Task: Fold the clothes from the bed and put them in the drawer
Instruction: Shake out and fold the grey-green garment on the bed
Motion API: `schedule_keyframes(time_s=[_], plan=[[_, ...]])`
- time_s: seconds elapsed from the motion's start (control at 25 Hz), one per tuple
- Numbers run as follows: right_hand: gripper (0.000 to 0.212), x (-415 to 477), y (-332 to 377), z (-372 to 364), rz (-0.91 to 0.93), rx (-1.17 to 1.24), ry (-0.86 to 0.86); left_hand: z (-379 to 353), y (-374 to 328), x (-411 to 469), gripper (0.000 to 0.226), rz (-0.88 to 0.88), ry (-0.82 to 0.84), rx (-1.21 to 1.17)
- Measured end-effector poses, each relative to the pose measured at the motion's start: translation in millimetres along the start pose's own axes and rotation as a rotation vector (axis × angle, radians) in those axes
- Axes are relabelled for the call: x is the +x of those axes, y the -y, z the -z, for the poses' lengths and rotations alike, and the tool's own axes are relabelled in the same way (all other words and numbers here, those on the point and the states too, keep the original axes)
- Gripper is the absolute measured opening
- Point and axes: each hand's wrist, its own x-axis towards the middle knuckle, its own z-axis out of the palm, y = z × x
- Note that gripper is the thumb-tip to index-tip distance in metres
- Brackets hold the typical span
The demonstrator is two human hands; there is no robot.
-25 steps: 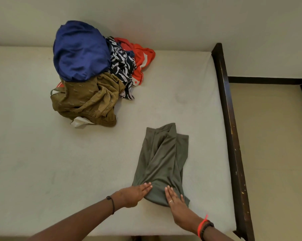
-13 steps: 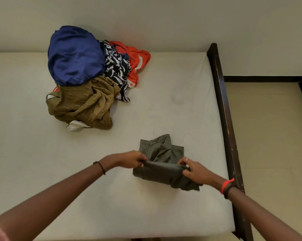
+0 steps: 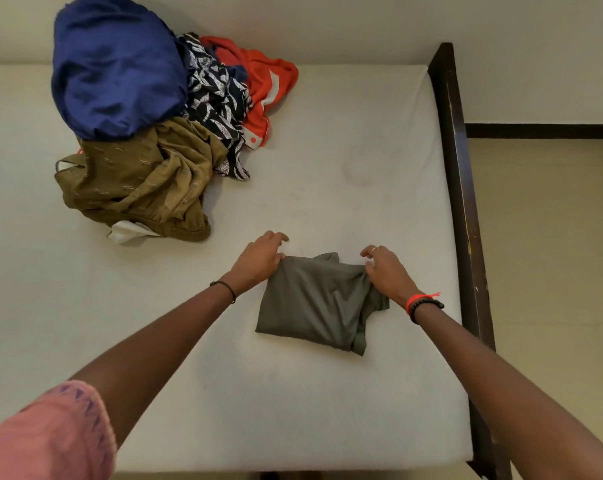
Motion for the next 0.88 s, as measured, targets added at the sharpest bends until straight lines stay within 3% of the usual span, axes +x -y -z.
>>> schedule_keyframes(time_s=[0.08, 0.16, 0.24, 0.36, 0.44, 0.56, 0.68, 0.76, 0.88], plan=[[0.033, -5, 7, -5, 0.056, -0.076, -0.044, -13, 2, -20, 0.021, 0.112, -0.204, -0.155], [0.039, -11, 22, -8, 0.117, -0.097, 0.009, -29, -1, -45, 0.028, 0.315, -0.31, -0.384], [0.053, -14, 37, -13, 0.177, -0.145, 0.106, -47, -7, -73, 0.048, 0.582, -0.228, -0.533], [0.079, -11, 53, -24, 0.193, -0.208, 0.225, -72, -24, -114, 0.074, 0.831, 0.148, -0.835], [0.094, -7, 54, -30, 0.139, -0.168, 0.256, -88, -37, -127, 0.079, 0.844, 0.313, -1.102], [0.099, 0, 49, -34, 0.096, -0.238, 0.214, -109, -57, -126, 0.069, 0.797, 0.119, -1.543], [0.086, 0, 40, -39, 0.026, -0.154, 0.217, -115, -68, -118, 0.059, 0.789, -0.054, -1.83], [0.077, -5, 35, -42, -0.04, 0.042, 0.249, -112, -71, -112, 0.051, 0.742, -0.097, -1.871], [0.068, -16, 31, -46, -0.169, 0.313, 0.25, -101, -74, -104, 0.05, 0.661, -0.17, -1.652]])
